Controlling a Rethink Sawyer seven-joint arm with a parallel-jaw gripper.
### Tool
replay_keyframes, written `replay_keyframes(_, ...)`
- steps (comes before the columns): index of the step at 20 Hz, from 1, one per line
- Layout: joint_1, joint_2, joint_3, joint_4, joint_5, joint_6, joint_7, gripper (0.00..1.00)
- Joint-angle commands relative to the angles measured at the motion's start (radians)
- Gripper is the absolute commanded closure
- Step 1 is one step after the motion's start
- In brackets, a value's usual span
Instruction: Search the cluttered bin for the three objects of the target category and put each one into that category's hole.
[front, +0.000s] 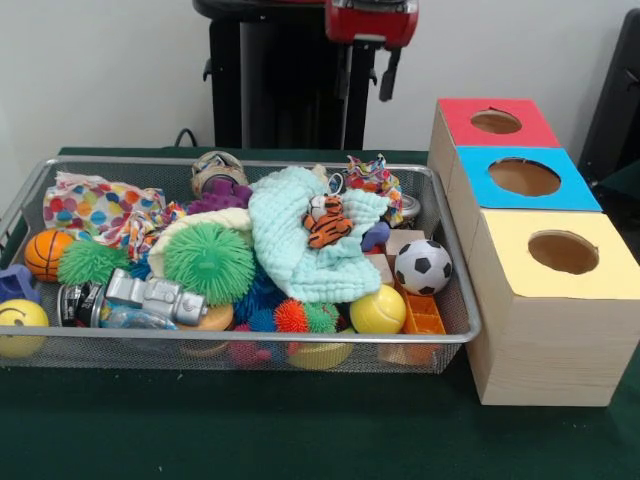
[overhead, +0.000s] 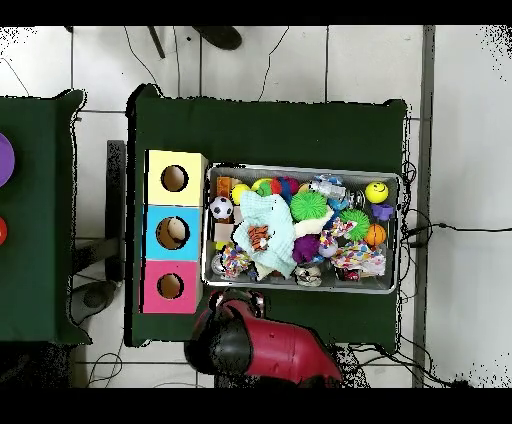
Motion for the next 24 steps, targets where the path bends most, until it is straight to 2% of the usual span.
replay_keyframes(1, -0.068, 0.151, -0.002, -0.097, -0.062, -0.091, 0.111, 0.0)
replay_keyframes(7, -0.107, 0.216, 0.008, -0.129, -0.053, -0.138, 0.134, 0.0)
replay_keyframes(12, -0.143, 0.32, 0.012, -0.172, -0.027, -0.175, 0.16, 0.0)
replay_keyframes(17, -0.158, 0.388, 0.009, -0.18, -0.018, -0.239, 0.183, 0.0)
replay_keyframes(24, -0.161, 0.392, 0.023, -0.128, -0.002, -0.302, 0.21, 0.0)
